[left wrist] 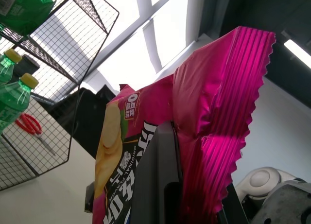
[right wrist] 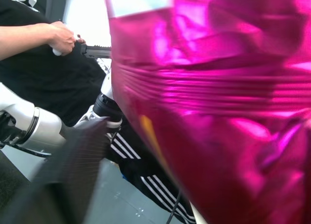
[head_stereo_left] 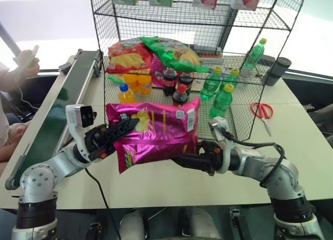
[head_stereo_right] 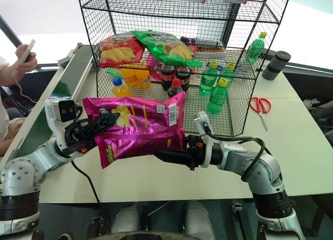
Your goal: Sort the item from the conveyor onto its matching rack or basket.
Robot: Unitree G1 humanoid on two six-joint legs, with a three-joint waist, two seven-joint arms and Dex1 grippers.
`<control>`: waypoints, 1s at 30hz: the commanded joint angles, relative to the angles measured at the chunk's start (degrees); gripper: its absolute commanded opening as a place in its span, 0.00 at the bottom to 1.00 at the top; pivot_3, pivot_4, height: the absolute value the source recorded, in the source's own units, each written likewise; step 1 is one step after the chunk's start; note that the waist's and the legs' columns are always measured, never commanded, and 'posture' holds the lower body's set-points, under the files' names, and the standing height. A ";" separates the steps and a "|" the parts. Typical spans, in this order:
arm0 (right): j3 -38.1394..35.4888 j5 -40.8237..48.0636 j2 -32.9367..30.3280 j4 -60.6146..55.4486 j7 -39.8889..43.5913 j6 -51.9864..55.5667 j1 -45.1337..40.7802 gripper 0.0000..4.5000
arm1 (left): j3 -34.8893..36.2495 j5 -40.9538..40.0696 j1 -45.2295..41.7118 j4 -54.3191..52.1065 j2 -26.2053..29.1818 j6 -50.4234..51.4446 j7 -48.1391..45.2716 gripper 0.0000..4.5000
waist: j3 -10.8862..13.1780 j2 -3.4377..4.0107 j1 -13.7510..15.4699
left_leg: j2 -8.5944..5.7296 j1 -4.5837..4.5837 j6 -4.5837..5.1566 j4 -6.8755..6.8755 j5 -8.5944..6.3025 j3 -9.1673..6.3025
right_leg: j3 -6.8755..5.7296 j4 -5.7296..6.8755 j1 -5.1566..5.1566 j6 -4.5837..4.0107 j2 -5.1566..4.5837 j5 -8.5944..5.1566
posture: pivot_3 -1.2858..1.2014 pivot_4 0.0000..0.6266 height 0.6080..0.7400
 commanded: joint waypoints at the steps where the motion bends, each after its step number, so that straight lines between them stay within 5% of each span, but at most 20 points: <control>1: -0.98 2.04 0.12 -0.67 0.35 0.25 -1.26 0.46 | 0.39 1.19 0.17 -0.53 0.54 -0.19 -1.95 0.00 | 0.00 0.00 0.02 | 0.00 0.00 0.00 0.00 0.00 0.00 | 0.00 0.00 0.00 0.00 0.00 0.00 | 0.52 0.24 0.90; 5: -0.09 -0.59 -1.75 -1.02 2.29 -0.85 -0.04 0.03 | 0.89 3.75 -0.32 0.14 0.43 -1.45 -2.42 0.00 | 0.00 0.00 0.15 | 0.00 -0.02 0.02 0.00 -0.01 0.00 | 0.00 -0.03 0.00 0.00 -0.01 0.00 | 0.52 0.24 0.90; 9: -0.22 -3.29 -2.62 -1.72 3.14 -3.74 0.75 0.03 | 1.17 8.92 0.05 1.52 1.54 -2.95 -3.42 0.00 | 0.00 0.00 0.12 | -0.01 -0.03 0.03 0.00 -0.02 -0.01 | 0.00 -0.03 0.00 0.00 -0.01 0.00 | 0.52 0.24 0.90; 11: -0.37 -5.79 -3.40 -2.61 3.81 -6.35 1.91 0.03 | 1.16 11.92 0.91 1.89 2.24 -3.99 -5.03 0.12 | 0.00 0.01 0.12 | -0.01 -0.03 0.03 0.00 -0.02 0.00 | -0.01 -0.04 -0.01 -0.01 -0.01 0.00 | 0.52 0.24 0.90; 19: -7.54 -9.47 -6.43 -10.15 1.99 -14.14 10.84 0.03 | 2.75 18.56 2.36 5.41 4.89 -7.35 -11.07 0.98 | 0.02 0.03 0.21 | 0.01 -0.08 0.04 -0.03 -0.03 0.00 | -0.01 -0.08 -0.06 0.00 -0.03 -0.01 | 0.52 0.24 0.90; 26: -22.01 0.87 -5.54 -16.30 -8.92 -16.92 12.65 0.03 | 1.80 28.40 -0.82 10.10 5.27 -16.09 -15.53 1.00 | 0.04 0.05 0.26 | 0.06 -0.09 0.06 -0.03 -0.05 0.00 | -0.01 -0.09 -0.08 -0.04 -0.06 -0.03 | 0.52 0.24 0.90; 30: -24.18 -14.71 -8.21 -17.03 -9.14 -27.62 12.85 0.03 | -0.13 32.16 -6.66 12.89 2.16 -21.06 -16.96 1.00 | 0.03 0.04 0.52 | -0.01 -0.10 0.10 -0.03 -0.07 0.00 | -0.02 -0.13 -0.05 -0.04 -0.06 -0.02 | 0.52 0.24 0.90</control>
